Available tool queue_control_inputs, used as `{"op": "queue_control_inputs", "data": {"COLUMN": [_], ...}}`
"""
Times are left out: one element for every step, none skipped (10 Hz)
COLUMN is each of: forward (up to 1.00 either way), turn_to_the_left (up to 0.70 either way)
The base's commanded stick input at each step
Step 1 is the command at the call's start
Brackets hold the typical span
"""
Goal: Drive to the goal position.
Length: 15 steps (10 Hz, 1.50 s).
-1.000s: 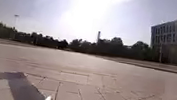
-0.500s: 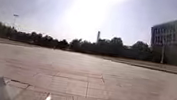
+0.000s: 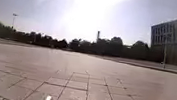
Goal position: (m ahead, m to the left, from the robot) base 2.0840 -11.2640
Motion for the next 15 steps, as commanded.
{"op": "queue_control_inputs", "data": {"forward": [1.00, 1.00, 1.00, 1.00, 1.00, 1.00, 1.00, 1.00, 1.00, 1.00, 1.00, 1.00, 1.00, 1.00, 1.00], "turn_to_the_left": [0.00, 0.00, 0.00, 0.00, 0.00, 0.00, 0.00, 0.00, 0.00, 0.00, 0.00, 0.00, 0.00, 0.00, 0.00]}}
